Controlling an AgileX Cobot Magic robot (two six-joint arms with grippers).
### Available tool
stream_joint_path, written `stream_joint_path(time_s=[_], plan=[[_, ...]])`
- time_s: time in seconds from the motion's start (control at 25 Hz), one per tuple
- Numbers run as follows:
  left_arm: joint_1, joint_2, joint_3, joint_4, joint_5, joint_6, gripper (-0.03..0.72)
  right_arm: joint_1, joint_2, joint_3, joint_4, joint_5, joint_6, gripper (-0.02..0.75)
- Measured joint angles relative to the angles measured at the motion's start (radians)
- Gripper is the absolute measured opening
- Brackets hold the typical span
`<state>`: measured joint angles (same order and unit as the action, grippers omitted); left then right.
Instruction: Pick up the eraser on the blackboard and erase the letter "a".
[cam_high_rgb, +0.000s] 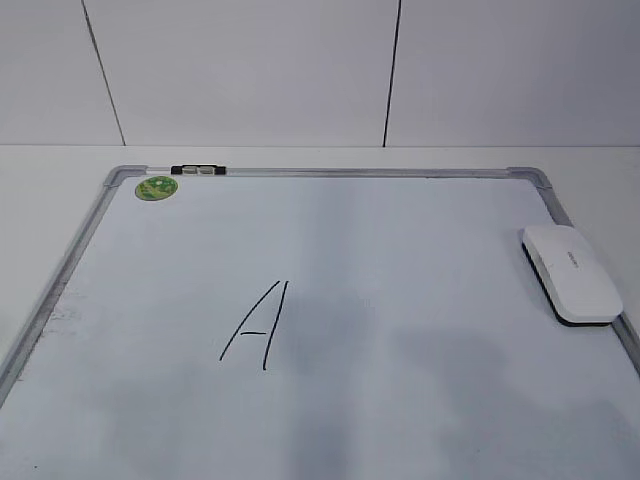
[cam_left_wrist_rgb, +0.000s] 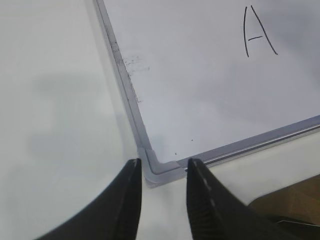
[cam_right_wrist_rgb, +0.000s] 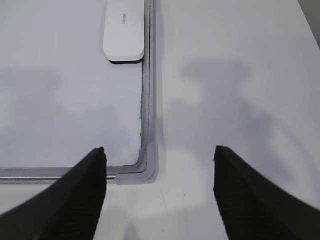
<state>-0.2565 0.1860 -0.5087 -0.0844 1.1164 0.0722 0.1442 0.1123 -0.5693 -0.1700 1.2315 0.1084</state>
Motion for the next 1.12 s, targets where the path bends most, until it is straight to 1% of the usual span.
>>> stream_joint_path(time_s=[0.28, 1.12], plan=[[0.000, 0.000, 0.000, 0.002, -0.011, 0.000, 0.235, 0.000, 0.000, 0.064, 0.007, -0.067, 0.001, 0.540], [0.000, -0.002, 0.000, 0.002, -0.011, 0.000, 0.235, 0.000, 0.000, 0.068, 0.009, -0.082, 0.001, 0.540]])
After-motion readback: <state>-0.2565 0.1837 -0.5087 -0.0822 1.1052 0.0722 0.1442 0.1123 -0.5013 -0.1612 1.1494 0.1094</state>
